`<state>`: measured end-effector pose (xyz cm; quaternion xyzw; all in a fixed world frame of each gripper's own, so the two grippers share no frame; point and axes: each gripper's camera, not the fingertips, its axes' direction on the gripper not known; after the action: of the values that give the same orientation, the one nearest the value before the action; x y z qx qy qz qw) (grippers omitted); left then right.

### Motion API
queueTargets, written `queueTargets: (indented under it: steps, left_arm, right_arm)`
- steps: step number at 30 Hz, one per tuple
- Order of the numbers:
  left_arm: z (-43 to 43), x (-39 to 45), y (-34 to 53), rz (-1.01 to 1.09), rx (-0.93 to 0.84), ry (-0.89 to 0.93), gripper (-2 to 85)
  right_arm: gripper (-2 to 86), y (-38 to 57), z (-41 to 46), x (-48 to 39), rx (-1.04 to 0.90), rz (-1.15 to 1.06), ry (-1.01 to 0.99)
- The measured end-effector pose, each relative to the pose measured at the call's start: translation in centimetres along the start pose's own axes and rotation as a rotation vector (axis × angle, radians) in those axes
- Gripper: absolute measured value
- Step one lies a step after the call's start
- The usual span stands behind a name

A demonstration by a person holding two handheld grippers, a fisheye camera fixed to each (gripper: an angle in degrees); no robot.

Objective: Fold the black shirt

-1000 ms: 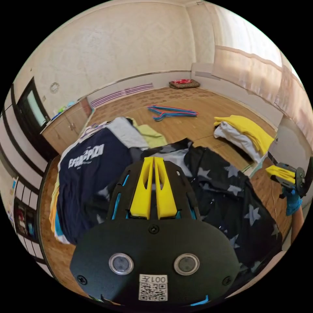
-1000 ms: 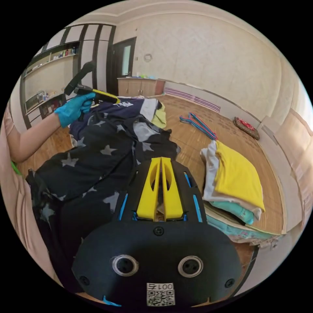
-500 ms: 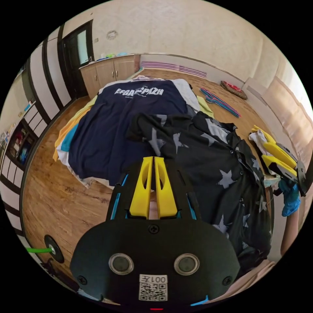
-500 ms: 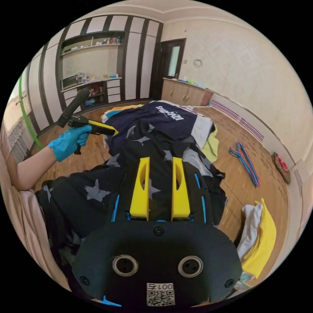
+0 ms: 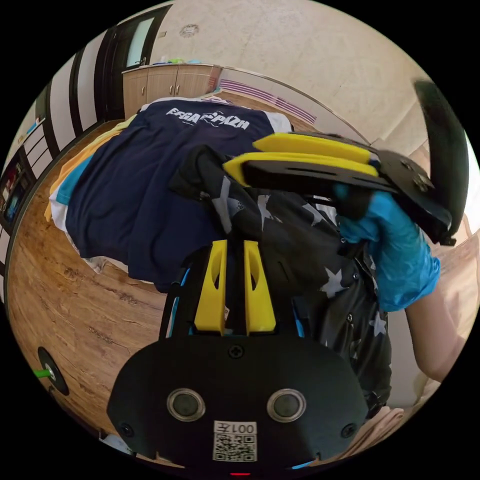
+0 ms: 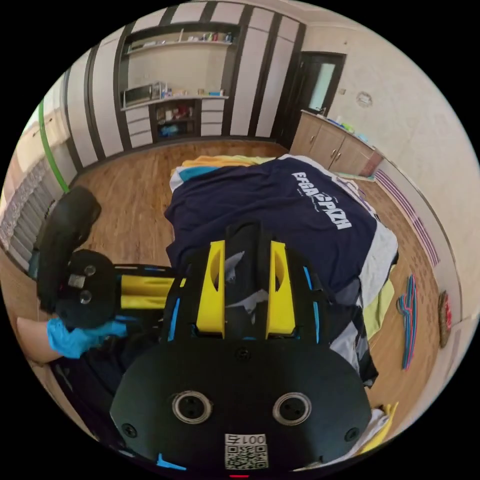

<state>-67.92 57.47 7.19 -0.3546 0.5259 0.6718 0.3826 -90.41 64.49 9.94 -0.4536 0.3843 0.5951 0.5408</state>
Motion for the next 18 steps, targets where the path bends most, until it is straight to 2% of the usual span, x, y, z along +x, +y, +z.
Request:
queueTargets:
  steps: [5, 13, 15, 18]
  left_arm:
    - [0.9, -0.7, 0.2, -0.015, -0.019, 0.018, -1.1]
    - [1.5, -3.0, 0.8, -0.016, 0.007, 0.071, -1.3]
    - [1.5, -3.3, 0.9, -0.007, 0.009, 0.082, -1.2]
    - [1.4, -3.3, 1.1, 0.008, 0.017, 0.09, -1.2]
  right_arm:
    - [5.9, -3.0, 3.9, -0.7, -0.14, 0.028, 0.029]
    - [1.4, -0.7, -2.1, 1.1, 0.106, 0.131, 0.078]
    - [1.4, 0.9, -3.4, 1.8, 0.113, 0.151, 0.123]
    - [2.0, 3.8, -3.7, 3.2, 0.009, 0.199, 0.188]
